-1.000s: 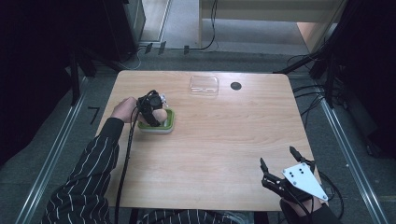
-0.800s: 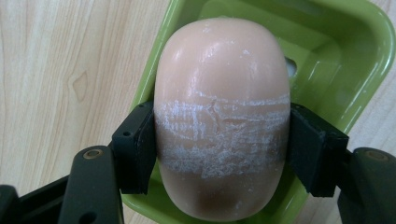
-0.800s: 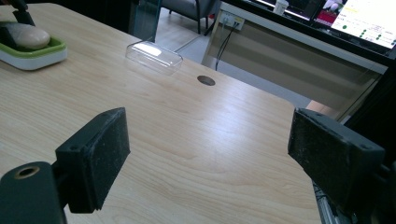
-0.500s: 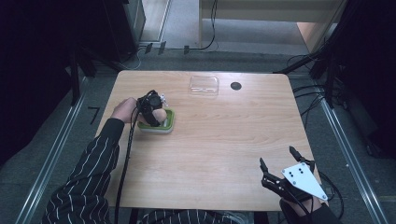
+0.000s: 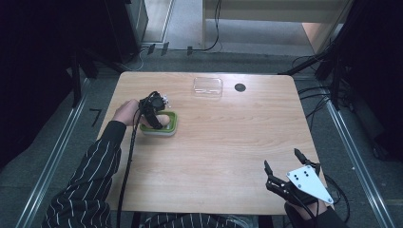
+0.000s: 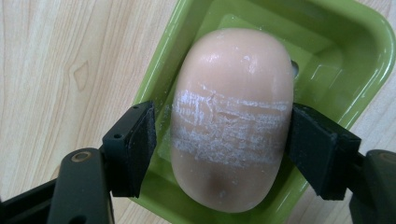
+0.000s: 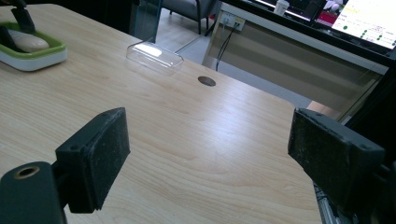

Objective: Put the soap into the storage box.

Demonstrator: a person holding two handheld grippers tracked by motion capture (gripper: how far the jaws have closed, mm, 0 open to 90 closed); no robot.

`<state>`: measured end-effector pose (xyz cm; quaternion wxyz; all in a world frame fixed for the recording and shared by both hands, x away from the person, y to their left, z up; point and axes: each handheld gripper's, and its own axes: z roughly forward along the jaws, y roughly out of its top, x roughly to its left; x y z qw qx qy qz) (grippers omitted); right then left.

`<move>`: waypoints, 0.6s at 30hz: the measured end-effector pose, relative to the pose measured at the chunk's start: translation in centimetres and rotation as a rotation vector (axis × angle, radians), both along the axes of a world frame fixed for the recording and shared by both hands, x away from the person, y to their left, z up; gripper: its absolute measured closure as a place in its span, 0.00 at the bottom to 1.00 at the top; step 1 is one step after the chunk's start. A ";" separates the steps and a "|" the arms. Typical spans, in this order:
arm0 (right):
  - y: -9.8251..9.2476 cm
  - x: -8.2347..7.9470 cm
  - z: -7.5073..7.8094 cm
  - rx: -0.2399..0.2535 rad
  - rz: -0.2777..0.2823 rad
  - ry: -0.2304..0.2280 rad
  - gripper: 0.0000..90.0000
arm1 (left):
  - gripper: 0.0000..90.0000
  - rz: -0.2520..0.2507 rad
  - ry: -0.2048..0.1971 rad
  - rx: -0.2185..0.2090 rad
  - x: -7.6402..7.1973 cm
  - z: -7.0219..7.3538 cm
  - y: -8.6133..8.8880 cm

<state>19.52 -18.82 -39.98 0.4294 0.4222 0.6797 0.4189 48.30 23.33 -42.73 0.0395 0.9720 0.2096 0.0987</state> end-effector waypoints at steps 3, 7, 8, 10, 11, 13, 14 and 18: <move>0.0 0.0 0.0 0.000 0.000 0.000 0.15 | 0.27 0.007 -0.008 -0.005 -0.1 0.1 0.0; 0.0 0.0 0.0 0.000 0.001 -0.001 0.15 | 0.22 0.004 -0.015 -0.008 -0.2 0.3 0.0; 0.0 0.0 0.0 0.000 0.001 -0.001 0.15 | 0.21 0.000 -0.021 -0.008 -0.3 0.5 0.0; 0.0 0.0 0.0 0.002 0.001 -0.001 0.15 | 0.20 -0.002 -0.021 -0.004 -0.3 0.7 0.0; 0.0 0.0 0.0 0.002 0.001 -0.001 0.15 | 0.19 0.002 -0.023 0.002 -0.3 0.8 0.0; 0.0 0.0 0.0 0.002 0.001 -0.001 0.15 | 0.18 0.008 -0.025 0.001 -0.4 0.8 0.1; 0.0 0.0 0.0 0.001 0.000 -0.001 0.15 | 0.16 0.048 0.001 -0.038 -0.2 1.2 0.2; 0.0 0.0 0.0 0.002 0.001 -0.004 0.15 | 0.16 0.079 0.007 -0.072 -0.3 2.1 0.4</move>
